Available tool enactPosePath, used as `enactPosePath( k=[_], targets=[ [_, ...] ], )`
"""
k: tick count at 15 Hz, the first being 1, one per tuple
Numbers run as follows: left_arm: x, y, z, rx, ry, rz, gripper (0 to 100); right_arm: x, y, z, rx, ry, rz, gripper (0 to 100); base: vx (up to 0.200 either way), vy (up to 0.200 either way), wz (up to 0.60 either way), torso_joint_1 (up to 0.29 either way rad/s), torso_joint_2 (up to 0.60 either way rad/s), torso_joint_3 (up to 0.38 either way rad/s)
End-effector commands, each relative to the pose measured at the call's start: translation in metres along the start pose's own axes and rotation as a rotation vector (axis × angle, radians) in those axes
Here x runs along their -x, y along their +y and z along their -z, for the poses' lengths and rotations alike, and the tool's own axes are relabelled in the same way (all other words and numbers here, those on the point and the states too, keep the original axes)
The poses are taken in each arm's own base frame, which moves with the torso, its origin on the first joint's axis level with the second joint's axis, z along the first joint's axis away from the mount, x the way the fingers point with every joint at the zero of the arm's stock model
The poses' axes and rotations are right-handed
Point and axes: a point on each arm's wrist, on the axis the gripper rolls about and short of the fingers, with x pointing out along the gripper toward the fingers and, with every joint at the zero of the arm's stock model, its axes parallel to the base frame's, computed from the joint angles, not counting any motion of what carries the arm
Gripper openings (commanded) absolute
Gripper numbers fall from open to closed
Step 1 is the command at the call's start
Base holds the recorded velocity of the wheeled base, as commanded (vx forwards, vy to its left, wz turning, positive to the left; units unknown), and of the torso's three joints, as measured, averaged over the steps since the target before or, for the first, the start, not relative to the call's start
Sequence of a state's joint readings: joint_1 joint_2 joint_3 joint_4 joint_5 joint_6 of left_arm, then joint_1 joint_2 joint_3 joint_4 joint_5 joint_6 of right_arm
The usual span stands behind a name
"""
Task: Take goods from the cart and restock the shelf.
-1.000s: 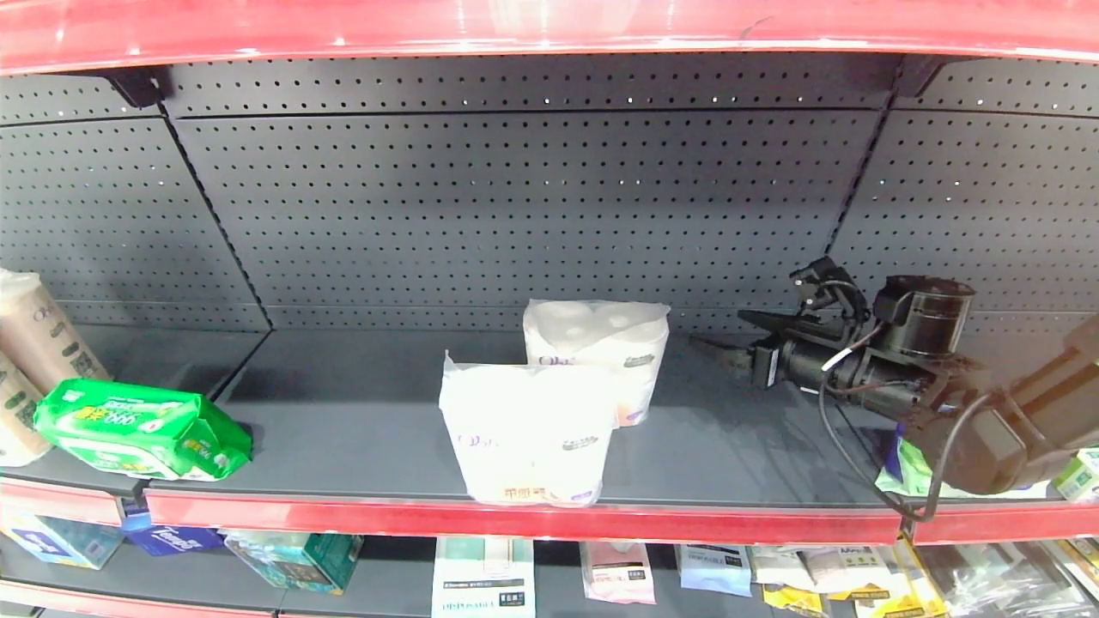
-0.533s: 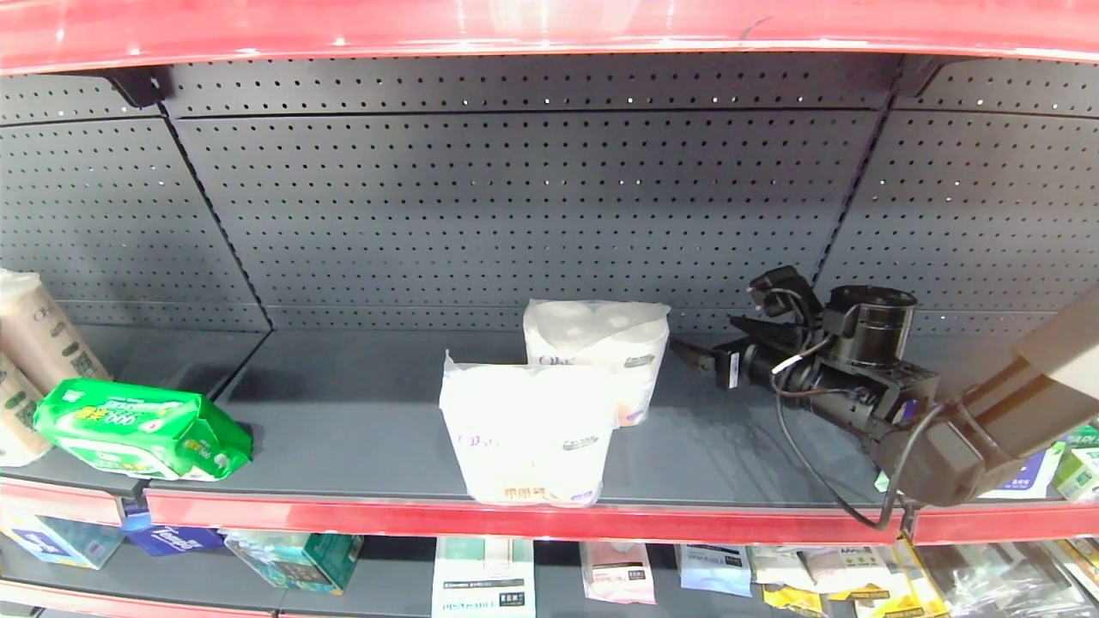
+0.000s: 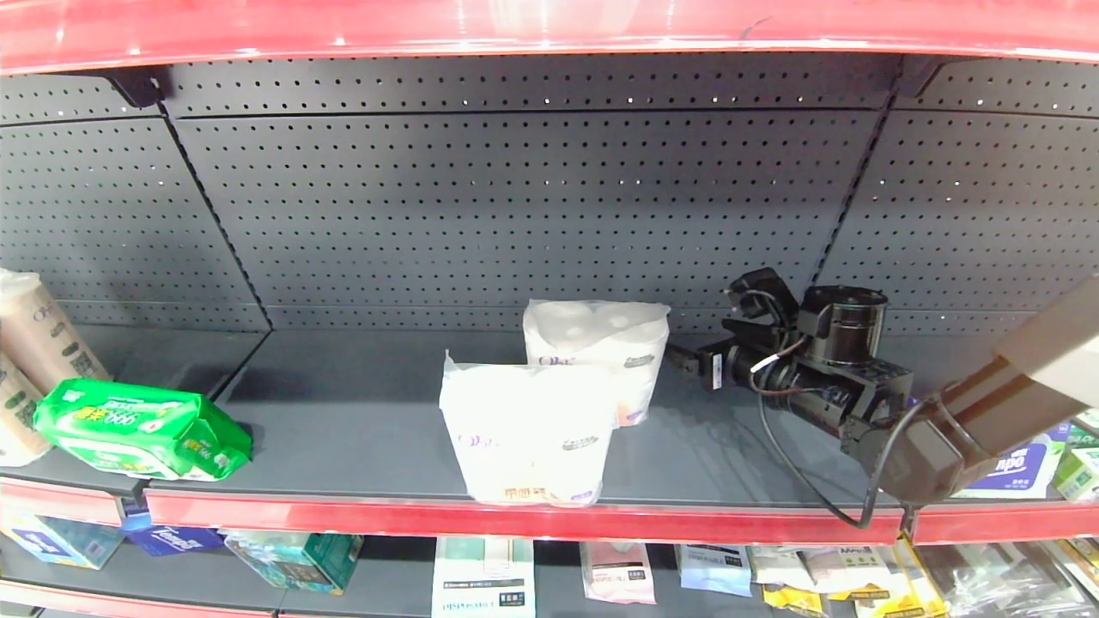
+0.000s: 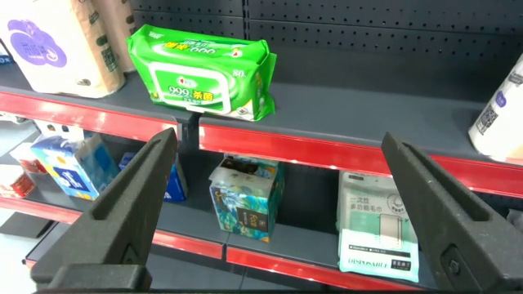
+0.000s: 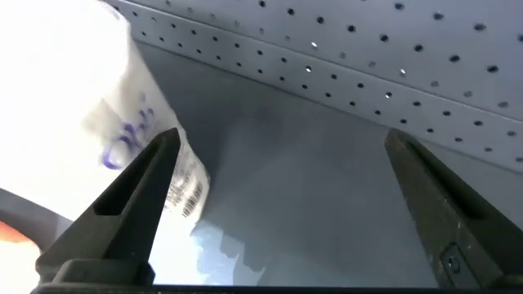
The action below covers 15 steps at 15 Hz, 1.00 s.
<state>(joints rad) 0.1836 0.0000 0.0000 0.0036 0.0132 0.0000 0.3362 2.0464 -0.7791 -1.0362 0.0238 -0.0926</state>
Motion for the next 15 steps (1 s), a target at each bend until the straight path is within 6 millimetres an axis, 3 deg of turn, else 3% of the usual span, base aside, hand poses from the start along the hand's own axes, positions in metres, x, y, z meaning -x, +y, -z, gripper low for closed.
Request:
enactPosePath(
  k=[1,15],
  targets=[
    [0.0,0.0,0.0,0.0,-0.001,-0.001,100,-0.002,0.004,0.001,0.002,0.001,-0.01,100,0.0,0.0,0.0,0.0,0.0,0.0],
    [0.0,0.0,0.0,0.0,0.001,-0.001,100,-0.011,0.016,-0.005,0.01,0.007,-0.031,100,0.0,0.0,0.0,0.0,0.0,0.0]
  ],
)
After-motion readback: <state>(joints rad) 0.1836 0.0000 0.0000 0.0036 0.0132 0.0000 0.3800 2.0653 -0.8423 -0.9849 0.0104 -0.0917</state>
